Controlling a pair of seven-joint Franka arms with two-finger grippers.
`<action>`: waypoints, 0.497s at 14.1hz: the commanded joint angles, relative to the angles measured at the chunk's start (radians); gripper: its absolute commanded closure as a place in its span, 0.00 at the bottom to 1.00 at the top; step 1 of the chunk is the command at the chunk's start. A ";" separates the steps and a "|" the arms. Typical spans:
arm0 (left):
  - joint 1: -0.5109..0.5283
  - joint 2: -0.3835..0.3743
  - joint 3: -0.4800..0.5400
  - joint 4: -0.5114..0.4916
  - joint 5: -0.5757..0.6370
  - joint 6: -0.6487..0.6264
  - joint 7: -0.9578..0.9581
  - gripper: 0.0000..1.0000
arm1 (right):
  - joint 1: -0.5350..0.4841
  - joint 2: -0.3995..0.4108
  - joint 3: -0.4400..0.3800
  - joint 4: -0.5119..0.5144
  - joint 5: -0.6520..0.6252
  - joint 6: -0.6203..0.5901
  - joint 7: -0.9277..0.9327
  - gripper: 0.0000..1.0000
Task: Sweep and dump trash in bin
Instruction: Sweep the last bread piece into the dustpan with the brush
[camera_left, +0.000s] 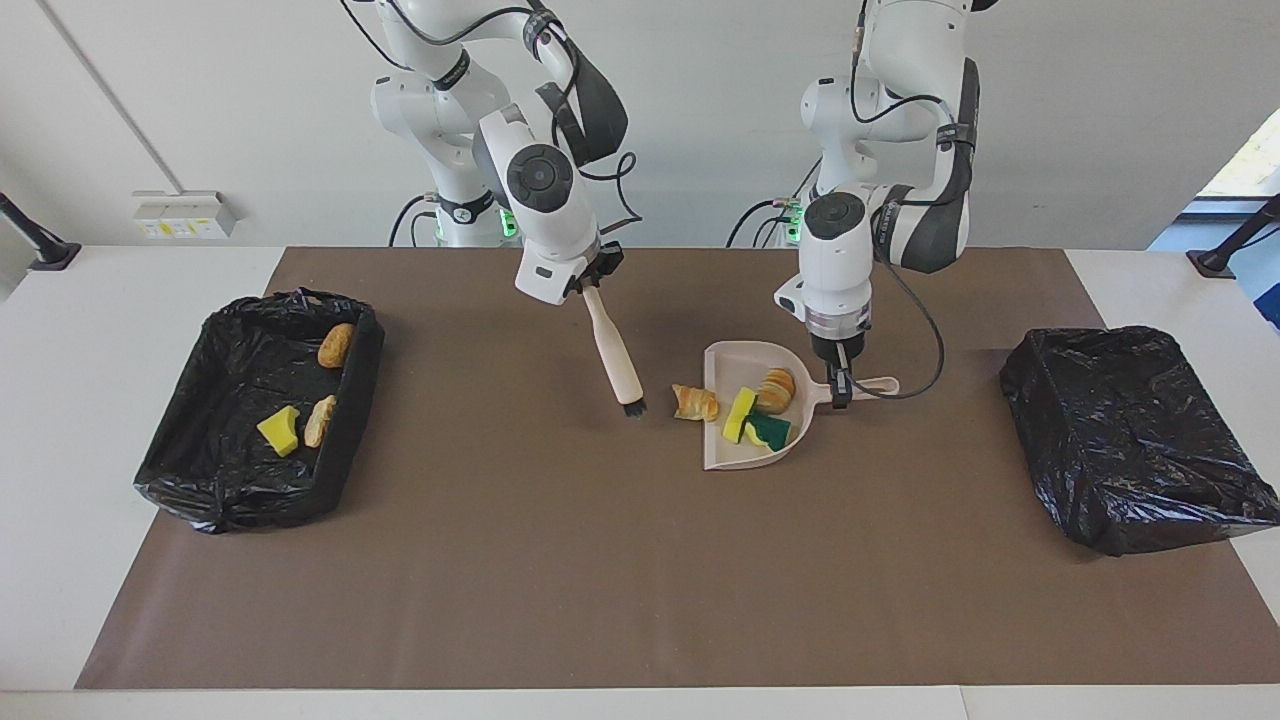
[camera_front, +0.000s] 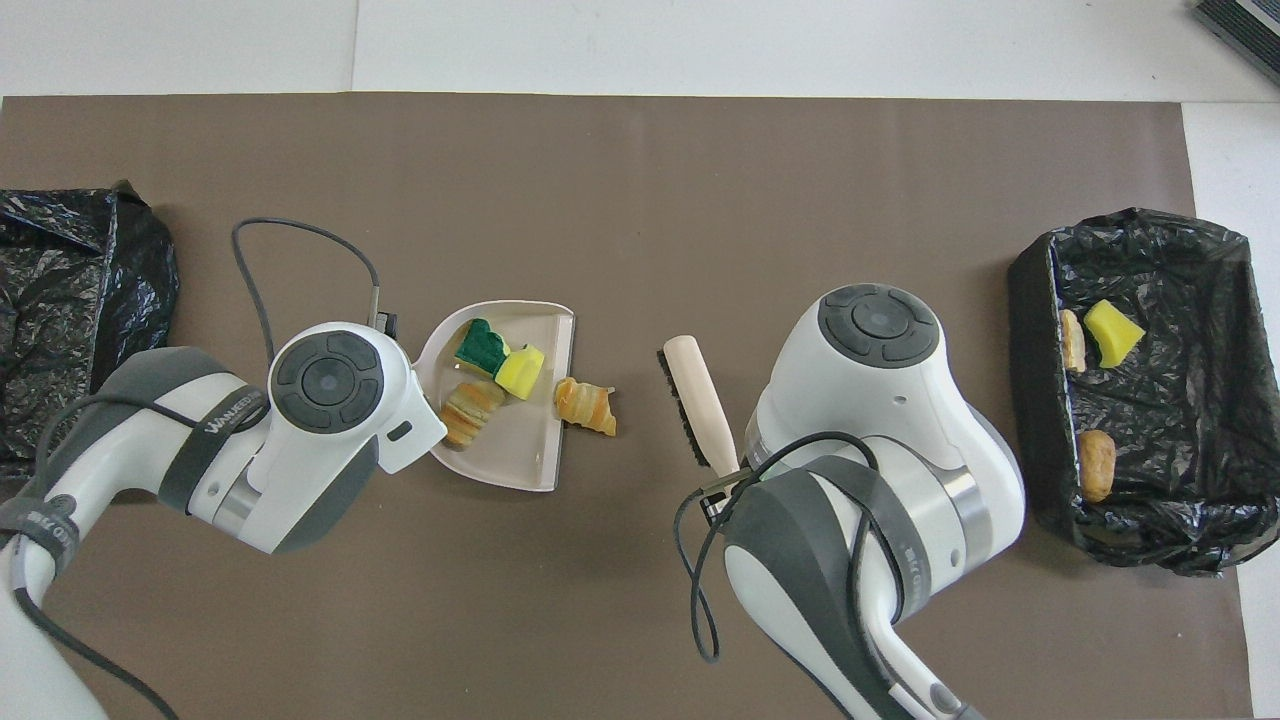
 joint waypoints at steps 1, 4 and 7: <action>-0.001 -0.045 0.026 -0.024 -0.041 0.026 0.079 1.00 | 0.000 0.030 0.011 -0.083 -0.040 0.119 0.016 1.00; -0.048 0.002 0.023 -0.019 -0.040 0.034 0.050 1.00 | 0.049 0.079 0.012 -0.084 -0.040 0.176 0.031 1.00; -0.053 0.003 0.023 -0.019 -0.040 0.006 -0.003 1.00 | 0.056 0.095 0.017 -0.084 -0.020 0.208 0.016 1.00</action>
